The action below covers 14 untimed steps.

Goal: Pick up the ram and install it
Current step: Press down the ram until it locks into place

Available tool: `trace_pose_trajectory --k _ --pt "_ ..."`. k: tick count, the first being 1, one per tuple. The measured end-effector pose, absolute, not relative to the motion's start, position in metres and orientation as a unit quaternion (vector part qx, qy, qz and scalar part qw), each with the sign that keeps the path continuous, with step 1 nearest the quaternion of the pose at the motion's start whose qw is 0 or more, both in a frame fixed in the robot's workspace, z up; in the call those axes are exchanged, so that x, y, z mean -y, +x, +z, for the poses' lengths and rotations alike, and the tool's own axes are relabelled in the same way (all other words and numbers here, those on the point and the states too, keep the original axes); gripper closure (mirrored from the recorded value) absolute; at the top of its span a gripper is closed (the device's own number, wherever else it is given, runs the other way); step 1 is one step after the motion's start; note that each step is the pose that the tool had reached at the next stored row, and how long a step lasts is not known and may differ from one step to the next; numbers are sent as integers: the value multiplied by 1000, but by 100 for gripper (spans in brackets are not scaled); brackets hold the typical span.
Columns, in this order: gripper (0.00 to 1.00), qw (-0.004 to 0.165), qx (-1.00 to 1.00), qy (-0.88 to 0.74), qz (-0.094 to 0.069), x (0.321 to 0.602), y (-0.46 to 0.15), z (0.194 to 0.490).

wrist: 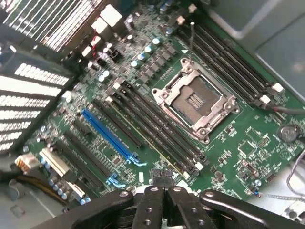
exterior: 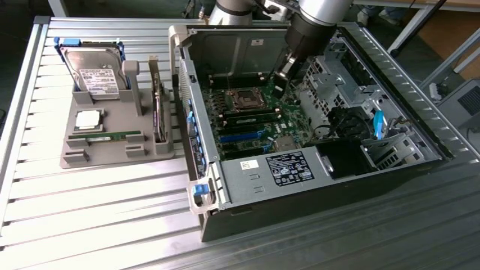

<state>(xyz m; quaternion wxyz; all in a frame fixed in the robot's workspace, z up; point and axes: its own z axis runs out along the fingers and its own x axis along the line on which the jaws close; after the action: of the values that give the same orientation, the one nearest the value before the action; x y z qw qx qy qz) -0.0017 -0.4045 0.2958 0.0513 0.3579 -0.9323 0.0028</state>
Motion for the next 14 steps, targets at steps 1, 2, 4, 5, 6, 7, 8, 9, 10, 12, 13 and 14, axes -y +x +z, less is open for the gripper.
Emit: trace_pose_trajectory --k 1,2,4,5,6,7,8,9,10,12,13,14 --pt "91 51 938 343 2 405 -2 296" --pt "91 51 942 332 1 405 -2 296" --pt "91 51 954 295 -1 405 -2 296" --pt "91 51 958 281 -1 405 -2 296" --pt "91 51 965 259 -3 405 -2 296" --pt "91 51 967 250 -3 405 -2 296" --pt "91 51 970 238 -4 405 -2 296" --pt "91 51 972 227 -4 405 -2 296" --pt "91 51 976 214 -5 405 -2 296" --pt "91 51 984 173 -7 405 -2 296" --pt "91 51 987 154 -8 405 -2 296" --pt "91 51 989 138 -9 405 -2 296"
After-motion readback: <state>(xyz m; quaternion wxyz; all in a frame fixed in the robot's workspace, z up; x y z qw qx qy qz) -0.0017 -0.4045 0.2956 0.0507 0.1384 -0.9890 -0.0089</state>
